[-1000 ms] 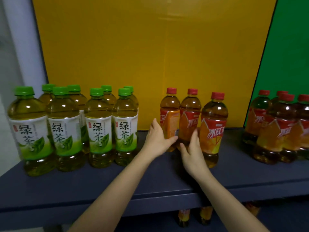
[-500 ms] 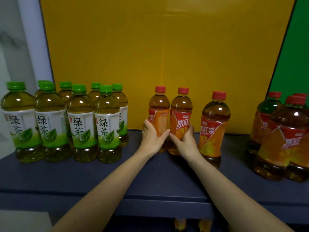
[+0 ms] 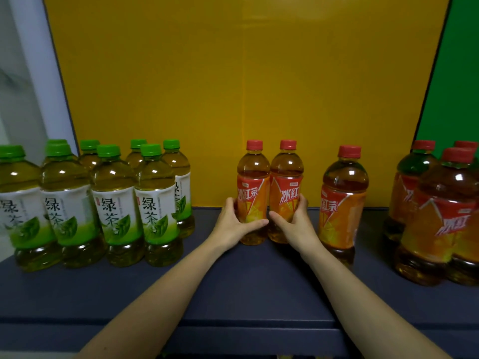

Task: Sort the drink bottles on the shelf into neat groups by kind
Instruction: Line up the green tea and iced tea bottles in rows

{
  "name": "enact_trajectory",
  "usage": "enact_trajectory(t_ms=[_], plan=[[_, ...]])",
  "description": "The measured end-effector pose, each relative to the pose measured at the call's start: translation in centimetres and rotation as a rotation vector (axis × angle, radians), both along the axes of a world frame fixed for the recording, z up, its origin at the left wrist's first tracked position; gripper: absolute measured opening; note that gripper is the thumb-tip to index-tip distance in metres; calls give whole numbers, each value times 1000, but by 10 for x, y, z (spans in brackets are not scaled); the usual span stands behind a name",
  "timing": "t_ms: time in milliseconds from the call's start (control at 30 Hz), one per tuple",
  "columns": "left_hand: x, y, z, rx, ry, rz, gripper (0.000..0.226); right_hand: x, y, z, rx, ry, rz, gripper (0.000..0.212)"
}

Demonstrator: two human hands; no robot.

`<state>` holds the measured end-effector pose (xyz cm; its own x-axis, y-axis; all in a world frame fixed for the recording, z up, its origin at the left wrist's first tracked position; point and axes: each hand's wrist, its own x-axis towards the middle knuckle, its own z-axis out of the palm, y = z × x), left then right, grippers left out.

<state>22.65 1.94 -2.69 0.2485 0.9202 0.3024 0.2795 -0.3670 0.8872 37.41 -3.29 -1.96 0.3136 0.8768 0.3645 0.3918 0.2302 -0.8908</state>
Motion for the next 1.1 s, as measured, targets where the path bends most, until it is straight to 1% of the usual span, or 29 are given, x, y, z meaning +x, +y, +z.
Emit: enact_trajectory(t_ms=[133,200,267,433,567,700,933,1000,1033,1067,1100], plan=[[2,-1,-1,-112,-53,-191,69,2,0,-1,10,-2,-13,83],[-2,0,0,-99,-83,-233,60,3,0,-2,1,-4,-18,83],[-6,2,1,-46,-107,-224,55,3,-1,-2,-20,-8,-34,83],[-3,4,0,34,-91,-141,64,4,-3,-5,-32,-32,-67,79],[-2,8,0,24,-93,-182,61,0,0,-7,-13,-82,-132,78],[0,12,-2,13,-110,-180,65,-4,5,-8,3,-119,-208,78],[2,13,-5,8,-93,-154,57,-8,4,-9,12,-131,-221,80],[2,10,-5,-4,-50,-128,65,-10,1,-9,9,-145,-206,82],[2,5,-3,28,4,-84,75,-11,-4,-7,1,-157,-190,82],[2,-2,-1,99,83,-9,85,-11,-12,-6,-2,-170,-168,81],[0,-11,2,204,155,87,90,-12,-22,-5,17,-190,-138,78]])
